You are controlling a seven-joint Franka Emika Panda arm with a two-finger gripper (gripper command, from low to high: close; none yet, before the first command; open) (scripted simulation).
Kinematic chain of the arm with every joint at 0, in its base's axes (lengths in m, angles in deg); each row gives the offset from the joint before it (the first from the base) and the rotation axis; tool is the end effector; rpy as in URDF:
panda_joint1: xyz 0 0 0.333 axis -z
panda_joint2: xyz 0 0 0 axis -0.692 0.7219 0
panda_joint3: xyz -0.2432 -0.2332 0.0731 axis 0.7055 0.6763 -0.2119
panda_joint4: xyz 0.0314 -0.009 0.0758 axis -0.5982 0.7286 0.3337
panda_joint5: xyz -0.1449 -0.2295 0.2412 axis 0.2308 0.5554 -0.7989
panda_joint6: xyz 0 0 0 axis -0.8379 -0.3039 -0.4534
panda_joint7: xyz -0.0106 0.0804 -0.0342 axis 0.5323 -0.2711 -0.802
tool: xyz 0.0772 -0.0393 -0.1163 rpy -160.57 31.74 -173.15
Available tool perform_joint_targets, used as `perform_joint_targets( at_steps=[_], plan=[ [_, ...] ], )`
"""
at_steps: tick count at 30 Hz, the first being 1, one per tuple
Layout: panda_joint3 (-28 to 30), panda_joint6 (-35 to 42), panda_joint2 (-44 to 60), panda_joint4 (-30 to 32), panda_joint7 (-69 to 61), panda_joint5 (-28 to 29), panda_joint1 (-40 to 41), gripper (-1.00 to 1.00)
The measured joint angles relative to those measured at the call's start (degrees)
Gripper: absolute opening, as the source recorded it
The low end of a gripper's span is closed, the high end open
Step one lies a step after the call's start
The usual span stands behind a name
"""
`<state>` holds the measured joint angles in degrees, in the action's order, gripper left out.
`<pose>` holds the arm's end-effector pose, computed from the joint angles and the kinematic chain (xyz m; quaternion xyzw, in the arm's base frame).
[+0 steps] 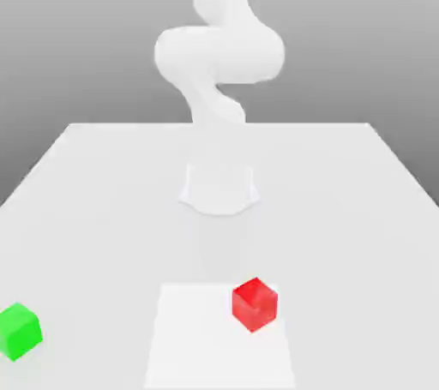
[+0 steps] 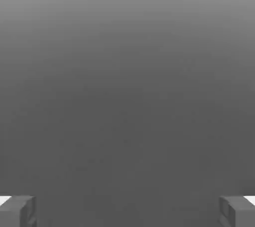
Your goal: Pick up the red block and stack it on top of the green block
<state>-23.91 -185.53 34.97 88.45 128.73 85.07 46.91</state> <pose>0.3443 0.0125 0.6734 -0.8460 0.3880 -0.3461 0.1185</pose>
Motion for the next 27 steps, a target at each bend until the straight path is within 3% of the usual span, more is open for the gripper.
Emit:
perform_joint_targets(
  at_steps=[13,21,27],
  plan=[
    [-16.0,-7.3,18.1,8.2,27.3,12.7,14.2,0.0],
    [-20.3,-11.4,29.5,13.0,42.8,19.0,19.0,0.0],
    [-21.4,-15.2,36.7,16.8,52.1,20.4,20.3,0.0]
  ],
)
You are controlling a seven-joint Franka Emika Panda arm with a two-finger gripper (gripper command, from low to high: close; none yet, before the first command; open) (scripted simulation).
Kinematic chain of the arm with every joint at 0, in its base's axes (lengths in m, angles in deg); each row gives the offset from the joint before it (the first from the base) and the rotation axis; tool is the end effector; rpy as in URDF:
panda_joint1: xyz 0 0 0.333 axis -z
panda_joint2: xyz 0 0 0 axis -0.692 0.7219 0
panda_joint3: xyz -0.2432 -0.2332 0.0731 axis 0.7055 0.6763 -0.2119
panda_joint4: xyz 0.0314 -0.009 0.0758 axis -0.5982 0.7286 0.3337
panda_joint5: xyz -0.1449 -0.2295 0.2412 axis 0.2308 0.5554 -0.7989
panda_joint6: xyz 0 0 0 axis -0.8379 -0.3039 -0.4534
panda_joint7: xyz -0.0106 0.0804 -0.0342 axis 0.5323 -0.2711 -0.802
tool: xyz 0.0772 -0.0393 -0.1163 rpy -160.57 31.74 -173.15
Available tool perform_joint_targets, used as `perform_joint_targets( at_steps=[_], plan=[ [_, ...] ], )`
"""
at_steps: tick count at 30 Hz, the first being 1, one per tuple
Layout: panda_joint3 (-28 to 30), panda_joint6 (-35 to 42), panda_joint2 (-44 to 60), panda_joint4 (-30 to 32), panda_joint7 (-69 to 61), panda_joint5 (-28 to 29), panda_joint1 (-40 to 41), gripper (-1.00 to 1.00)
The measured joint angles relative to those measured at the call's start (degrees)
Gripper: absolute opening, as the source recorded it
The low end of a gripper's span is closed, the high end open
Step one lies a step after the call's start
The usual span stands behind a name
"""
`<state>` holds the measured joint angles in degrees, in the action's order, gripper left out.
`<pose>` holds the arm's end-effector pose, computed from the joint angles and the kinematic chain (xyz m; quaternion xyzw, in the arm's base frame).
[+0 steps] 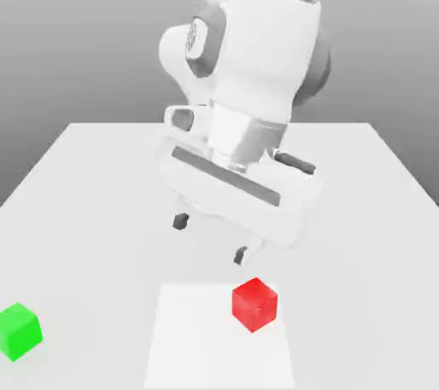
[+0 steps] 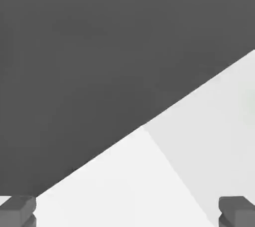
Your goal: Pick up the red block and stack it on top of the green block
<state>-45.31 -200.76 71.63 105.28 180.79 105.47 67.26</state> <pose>0.4181 0.0111 0.3047 0.7473 -0.6507 0.1221 0.0567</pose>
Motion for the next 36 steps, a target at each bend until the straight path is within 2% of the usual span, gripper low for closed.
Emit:
perform_joint_targets(
  at_steps=[6,10,13,17,23,28,32,36],
  plan=[
    [-0.5,-4.8,4.7,4.2,5.4,-4.0,-0.6,0.0],
    [-1.3,-8.3,6.0,7.1,5.8,-11.2,-1.6,0.0],
    [-2.9,-10.6,6.0,9.3,3.7,-20.0,-1.6,0.0],
    [-4.0,-12.3,6.5,9.3,2.7,-23.3,-2.6,0.0],
    [-3.0,-14.9,9.1,8.5,4.3,-21.5,-2.9,0.0],
    [-0.6,-17.5,12.6,8.0,8.1,-16.2,-4.1,0.0],
    [3.9,-19.8,16.1,7.6,12.5,-10.1,-7.2,0.0],
    [10.9,-22.3,19.9,7.2,16.9,-4.0,-12.7,0.0]
  ],
)
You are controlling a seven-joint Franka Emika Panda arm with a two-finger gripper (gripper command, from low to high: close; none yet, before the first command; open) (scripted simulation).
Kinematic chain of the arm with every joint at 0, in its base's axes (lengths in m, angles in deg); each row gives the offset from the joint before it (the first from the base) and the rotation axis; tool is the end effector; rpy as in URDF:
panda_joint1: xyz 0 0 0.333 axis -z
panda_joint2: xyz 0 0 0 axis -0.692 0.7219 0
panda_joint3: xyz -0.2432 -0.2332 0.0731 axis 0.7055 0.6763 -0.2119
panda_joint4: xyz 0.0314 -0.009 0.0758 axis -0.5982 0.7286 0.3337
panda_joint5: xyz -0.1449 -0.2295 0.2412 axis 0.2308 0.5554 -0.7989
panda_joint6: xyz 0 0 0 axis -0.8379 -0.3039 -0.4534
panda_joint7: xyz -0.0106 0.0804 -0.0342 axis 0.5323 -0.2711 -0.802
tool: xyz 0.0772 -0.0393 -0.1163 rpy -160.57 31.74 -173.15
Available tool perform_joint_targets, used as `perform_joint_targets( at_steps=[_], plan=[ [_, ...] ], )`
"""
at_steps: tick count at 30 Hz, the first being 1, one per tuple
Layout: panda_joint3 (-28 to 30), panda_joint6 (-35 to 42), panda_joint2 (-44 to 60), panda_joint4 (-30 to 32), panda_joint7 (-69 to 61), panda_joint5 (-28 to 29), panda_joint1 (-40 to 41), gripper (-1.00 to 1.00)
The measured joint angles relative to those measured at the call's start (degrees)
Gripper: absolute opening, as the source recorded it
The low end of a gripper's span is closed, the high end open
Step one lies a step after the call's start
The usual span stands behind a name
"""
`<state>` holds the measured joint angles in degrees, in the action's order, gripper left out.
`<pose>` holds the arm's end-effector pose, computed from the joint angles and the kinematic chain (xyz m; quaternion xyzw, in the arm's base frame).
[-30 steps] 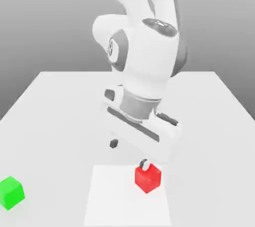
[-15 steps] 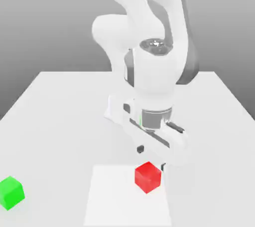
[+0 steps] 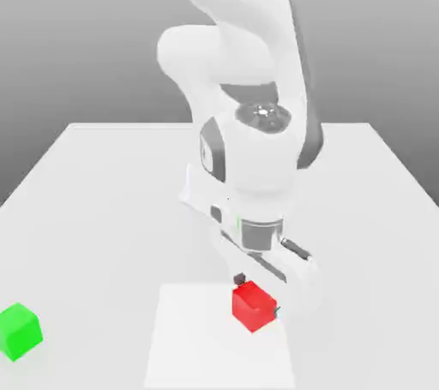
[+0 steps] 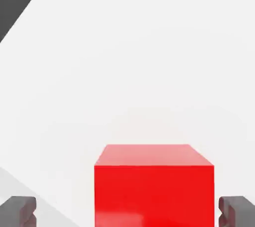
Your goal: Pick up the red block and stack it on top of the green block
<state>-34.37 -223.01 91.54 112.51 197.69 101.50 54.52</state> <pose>0.3801 0.0520 0.1694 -0.6551 0.7555 0.0004 0.0057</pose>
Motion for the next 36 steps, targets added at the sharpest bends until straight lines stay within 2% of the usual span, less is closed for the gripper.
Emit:
perform_joint_targets(
  at_steps=[1,8,15,22,31,36],
  plan=[
    [1.5,-0.5,0.8,-0.1,1.0,1.4,-1.2,-1.0],
    [1.7,-0.7,0.9,-0.1,1.2,1.6,-1.3,-1.0],
    [-6.9,3.1,-5.2,0.5,-7.1,-9.8,4.6,-1.0],
    [-10.2,6.9,-10.6,1.2,-12.8,-17.8,5.9,-1.0],
    [-10.4,10.6,-13.9,2.4,-14.0,-19.4,5.7,-1.0],
    [-4.0,13.0,-13.1,-1.4,-10.7,-20.6,1.3,-1.0]
  ],
)
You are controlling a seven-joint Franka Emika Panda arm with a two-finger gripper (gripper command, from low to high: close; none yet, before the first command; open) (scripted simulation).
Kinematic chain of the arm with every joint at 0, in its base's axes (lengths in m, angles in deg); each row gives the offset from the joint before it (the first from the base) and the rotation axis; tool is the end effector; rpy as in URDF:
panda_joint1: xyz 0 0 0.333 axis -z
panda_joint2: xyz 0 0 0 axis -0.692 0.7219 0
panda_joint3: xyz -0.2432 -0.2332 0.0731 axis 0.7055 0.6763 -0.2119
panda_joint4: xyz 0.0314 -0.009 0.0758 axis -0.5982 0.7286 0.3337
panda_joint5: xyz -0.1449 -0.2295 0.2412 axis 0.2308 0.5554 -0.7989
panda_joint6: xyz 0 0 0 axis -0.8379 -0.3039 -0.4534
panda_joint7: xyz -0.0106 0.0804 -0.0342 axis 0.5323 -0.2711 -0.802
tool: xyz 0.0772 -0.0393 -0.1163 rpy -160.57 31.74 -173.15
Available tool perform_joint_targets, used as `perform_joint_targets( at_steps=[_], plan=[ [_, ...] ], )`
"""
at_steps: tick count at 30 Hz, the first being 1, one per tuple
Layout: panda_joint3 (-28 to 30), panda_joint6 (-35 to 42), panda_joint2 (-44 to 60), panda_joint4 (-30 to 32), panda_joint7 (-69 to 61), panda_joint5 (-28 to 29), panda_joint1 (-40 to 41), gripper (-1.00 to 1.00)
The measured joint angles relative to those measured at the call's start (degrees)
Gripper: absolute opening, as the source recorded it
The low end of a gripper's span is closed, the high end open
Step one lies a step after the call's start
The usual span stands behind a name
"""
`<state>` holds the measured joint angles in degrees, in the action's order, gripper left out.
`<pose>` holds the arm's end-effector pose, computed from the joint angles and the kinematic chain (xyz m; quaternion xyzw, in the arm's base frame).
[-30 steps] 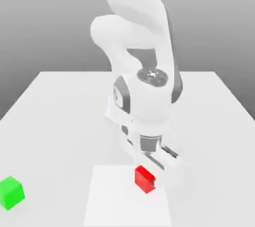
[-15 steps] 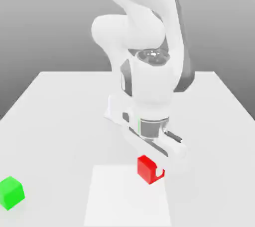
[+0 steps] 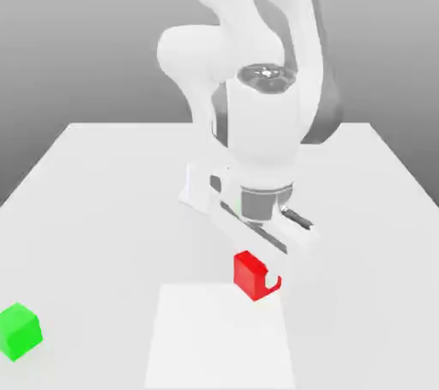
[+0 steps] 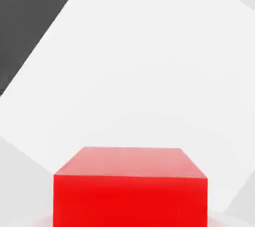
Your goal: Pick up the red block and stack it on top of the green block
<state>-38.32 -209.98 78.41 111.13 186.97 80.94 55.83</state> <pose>0.3904 0.0425 0.2415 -0.6118 0.7909 0.0012 0.0120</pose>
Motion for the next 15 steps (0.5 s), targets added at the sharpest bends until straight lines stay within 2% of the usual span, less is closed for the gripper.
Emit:
perform_joint_targets(
  at_steps=[4,15],
  plan=[
    [5.7,2.2,1.3,-4.0,3.6,-0.8,8.2,-1.0],
    [13.6,8.1,6.7,-14.8,15.6,-0.1,18.0,-1.0]
  ],
)
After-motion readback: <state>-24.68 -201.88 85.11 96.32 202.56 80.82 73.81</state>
